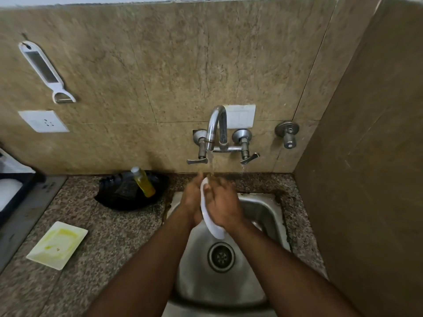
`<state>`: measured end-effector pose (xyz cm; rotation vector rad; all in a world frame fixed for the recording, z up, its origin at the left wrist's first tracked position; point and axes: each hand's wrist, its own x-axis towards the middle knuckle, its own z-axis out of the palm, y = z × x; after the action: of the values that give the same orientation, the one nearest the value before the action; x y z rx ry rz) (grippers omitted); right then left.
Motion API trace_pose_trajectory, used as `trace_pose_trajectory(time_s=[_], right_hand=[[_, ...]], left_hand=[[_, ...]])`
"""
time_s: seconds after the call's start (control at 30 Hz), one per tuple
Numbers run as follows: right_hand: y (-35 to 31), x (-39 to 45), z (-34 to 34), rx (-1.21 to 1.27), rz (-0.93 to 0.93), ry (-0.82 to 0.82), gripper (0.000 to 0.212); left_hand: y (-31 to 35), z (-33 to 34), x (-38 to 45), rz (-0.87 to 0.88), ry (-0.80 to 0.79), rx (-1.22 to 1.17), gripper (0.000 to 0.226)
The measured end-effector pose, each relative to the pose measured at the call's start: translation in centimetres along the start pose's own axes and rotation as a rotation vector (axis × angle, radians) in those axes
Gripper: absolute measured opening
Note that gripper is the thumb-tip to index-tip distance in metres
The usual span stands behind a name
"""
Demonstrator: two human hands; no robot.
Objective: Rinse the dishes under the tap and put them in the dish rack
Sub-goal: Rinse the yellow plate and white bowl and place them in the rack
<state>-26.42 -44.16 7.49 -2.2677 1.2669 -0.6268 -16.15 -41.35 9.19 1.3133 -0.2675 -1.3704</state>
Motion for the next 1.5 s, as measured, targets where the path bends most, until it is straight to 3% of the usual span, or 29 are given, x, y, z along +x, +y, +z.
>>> trace_pose_trajectory(time_s=[0.07,0.17,0.27,0.33,0.43,0.5,0.57,0.63,0.8,0.9,0.97,1.03,1.13,1.2,1.27,1.4,1.5], right_hand=[[-0.1,-0.8,0.1,-0.062,-0.121,-0.055,0.067],[0.5,-0.6,0.6,-0.049,-0.138,-0.035,0.059],[0.9,1.9,0.2,0.150,0.186,-0.061,0.037],[0.9,3.1,-0.5,0.163,0.291,-0.128,0.038],[0.4,2.5,-0.7,0.013,0.158,-0.078,0.043],[-0.1,1.0,-0.6,-0.032,0.000,-0.036,0.053],[-0.2,-0.3,-0.4,-0.079,-0.183,-0.080,0.057],[-0.1,-0.8,0.2,-0.063,-0.229,-0.097,0.052],[-0.1,1.8,0.3,0.157,0.223,-0.123,0.035],[-0.1,2.9,-1.2,0.099,0.306,-0.152,0.034],[0.2,2.5,-1.3,0.169,0.263,-0.093,0.035],[0.2,1.4,-0.8,0.171,0.148,-0.062,0.038],[-0.1,0.2,0.2,0.118,-0.124,-0.088,0.047],[0.3,0.0,0.4,0.133,-0.146,-0.121,0.043],[0.8,0.1,0.3,0.222,-0.050,-0.117,0.041],[0.9,1.7,-1.6,0.519,0.482,-0.235,0.031],[1.3,3.0,-2.4,0.571,0.618,-0.293,0.035]], left_hand=[[1.2,0.1,0.1,-0.103,0.025,-0.056,0.066],[1.9,1.2,0.1,-0.076,0.113,0.116,0.046],[0.6,2.0,-0.5,0.130,0.140,0.417,0.037],[-0.9,1.8,-0.5,0.196,0.119,0.432,0.036],[-1.1,1.1,-0.5,0.109,0.070,0.156,0.037],[0.2,0.7,-0.2,-0.038,0.035,0.014,0.053],[1.2,0.2,0.5,-0.138,0.091,0.009,0.062],[1.4,0.2,1.0,-0.126,0.178,0.105,0.051],[-0.5,1.0,-0.6,0.134,0.171,0.442,0.035],[-2.6,0.3,-0.4,0.227,0.081,0.521,0.034],[-2.6,0.1,-0.5,0.152,0.051,0.291,0.031],[-2.0,-0.2,-0.8,0.032,0.033,0.060,0.042],[-0.6,-0.8,-0.1,-0.113,0.034,-0.021,0.058],[0.0,-1.0,0.3,-0.185,0.056,0.017,0.059],[0.1,-0.4,0.4,-0.167,0.077,0.092,0.048],[-1.5,0.3,-0.3,-0.030,0.132,0.228,0.031],[-3.3,-0.9,-0.3,0.039,0.023,0.177,0.032]])
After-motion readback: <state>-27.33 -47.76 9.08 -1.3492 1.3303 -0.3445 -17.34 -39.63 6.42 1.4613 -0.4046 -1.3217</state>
